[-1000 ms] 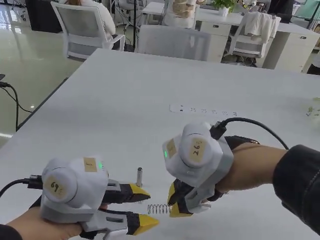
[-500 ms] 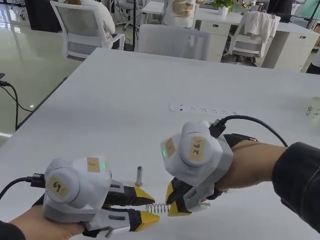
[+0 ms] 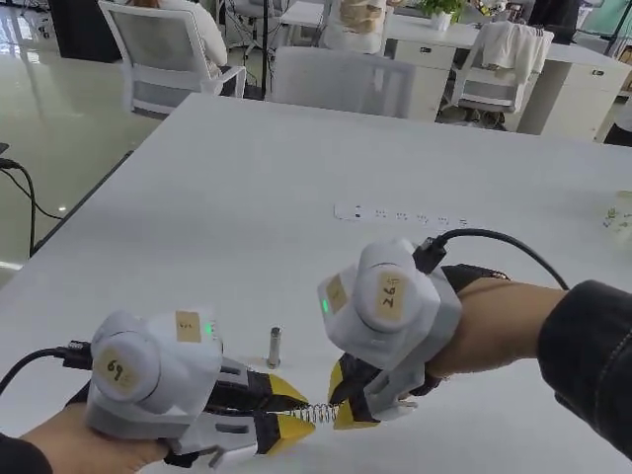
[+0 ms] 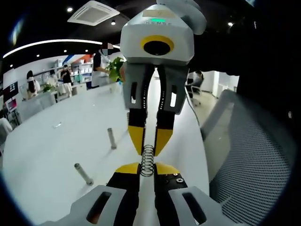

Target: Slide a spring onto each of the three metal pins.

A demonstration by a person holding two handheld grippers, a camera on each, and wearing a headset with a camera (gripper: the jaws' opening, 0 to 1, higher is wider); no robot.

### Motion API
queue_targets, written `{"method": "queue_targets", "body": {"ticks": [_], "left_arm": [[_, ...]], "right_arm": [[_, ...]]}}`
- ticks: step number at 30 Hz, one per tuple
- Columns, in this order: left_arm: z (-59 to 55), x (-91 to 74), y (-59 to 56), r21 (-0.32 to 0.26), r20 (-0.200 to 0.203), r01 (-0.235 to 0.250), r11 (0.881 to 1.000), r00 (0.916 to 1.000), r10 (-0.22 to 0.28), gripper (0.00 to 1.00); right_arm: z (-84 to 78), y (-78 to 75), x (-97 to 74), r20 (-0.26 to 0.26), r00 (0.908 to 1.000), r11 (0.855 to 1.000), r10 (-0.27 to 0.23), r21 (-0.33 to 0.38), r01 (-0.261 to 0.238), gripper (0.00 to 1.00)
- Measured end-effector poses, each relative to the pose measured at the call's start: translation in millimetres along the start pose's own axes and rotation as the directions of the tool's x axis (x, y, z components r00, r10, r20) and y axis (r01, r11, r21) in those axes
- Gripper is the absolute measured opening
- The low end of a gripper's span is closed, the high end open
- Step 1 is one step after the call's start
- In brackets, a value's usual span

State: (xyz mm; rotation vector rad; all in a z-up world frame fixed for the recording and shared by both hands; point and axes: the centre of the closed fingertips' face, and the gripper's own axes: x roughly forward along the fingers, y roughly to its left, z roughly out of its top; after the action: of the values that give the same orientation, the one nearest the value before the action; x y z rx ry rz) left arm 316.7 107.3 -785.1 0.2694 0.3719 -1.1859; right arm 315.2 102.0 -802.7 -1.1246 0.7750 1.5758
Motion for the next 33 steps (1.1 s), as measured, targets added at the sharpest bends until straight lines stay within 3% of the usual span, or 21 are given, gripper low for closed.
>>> {"method": "queue_targets", "body": {"ticks": [21, 33], "left_arm": [[7.2, -1.6, -7.0, 0.018, 0.016, 0.019, 1.0, 0.9997, -0.019, 0.02], [18.9, -3.5, -9.2, 0.02, 0.05, 0.024, 0.999, 0.9984, -0.025, 0.02]], "right_arm": [[-5.0, 3.4, 4.4, 0.033, 0.9993, 0.999, 0.016, 0.052, -0.017, 0.08], [-7.8, 6.1, 6.5, 0.032, 0.9993, 0.998, 0.021, 0.062, -0.023, 0.09]]}}
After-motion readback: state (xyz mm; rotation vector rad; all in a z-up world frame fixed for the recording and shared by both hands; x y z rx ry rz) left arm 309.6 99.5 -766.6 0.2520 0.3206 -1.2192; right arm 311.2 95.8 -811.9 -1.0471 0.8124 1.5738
